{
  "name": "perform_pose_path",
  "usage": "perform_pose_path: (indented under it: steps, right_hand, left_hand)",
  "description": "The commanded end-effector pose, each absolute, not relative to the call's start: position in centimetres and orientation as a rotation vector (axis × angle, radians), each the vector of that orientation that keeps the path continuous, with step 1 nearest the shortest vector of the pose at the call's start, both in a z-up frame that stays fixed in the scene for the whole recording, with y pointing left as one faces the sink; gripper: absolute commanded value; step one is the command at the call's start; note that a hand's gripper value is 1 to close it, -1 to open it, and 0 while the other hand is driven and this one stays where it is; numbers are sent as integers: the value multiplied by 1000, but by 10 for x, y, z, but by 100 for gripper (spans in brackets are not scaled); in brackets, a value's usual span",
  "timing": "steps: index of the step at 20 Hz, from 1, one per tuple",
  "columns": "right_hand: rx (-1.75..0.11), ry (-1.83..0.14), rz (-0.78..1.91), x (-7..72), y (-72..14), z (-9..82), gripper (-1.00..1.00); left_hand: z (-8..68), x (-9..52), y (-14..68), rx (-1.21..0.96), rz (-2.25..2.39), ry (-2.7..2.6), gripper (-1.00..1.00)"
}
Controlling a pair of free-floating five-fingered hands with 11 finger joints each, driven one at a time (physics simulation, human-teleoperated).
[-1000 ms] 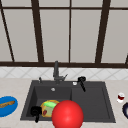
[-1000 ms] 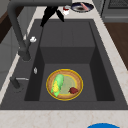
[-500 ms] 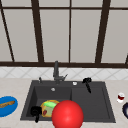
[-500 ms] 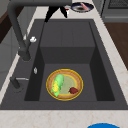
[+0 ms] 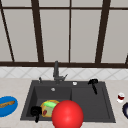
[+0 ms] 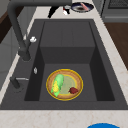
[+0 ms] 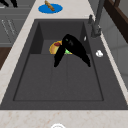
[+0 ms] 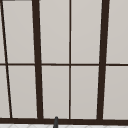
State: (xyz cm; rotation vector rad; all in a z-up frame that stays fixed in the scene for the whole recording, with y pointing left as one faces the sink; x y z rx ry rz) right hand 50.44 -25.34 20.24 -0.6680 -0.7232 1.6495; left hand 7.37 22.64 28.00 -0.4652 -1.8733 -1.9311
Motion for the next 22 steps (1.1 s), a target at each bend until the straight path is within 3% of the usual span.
perform_pose_path:
  steps: [1,22]
  right_hand:
    - [-646,-774,1622,504,-279,202,-100]
    - [-627,-754,1606,456,-407,206,-100]
  left_hand:
    - [280,74,226,-465,-1931,-1873,0]
    - [280,74,226,-465,-1931,-1873,0]
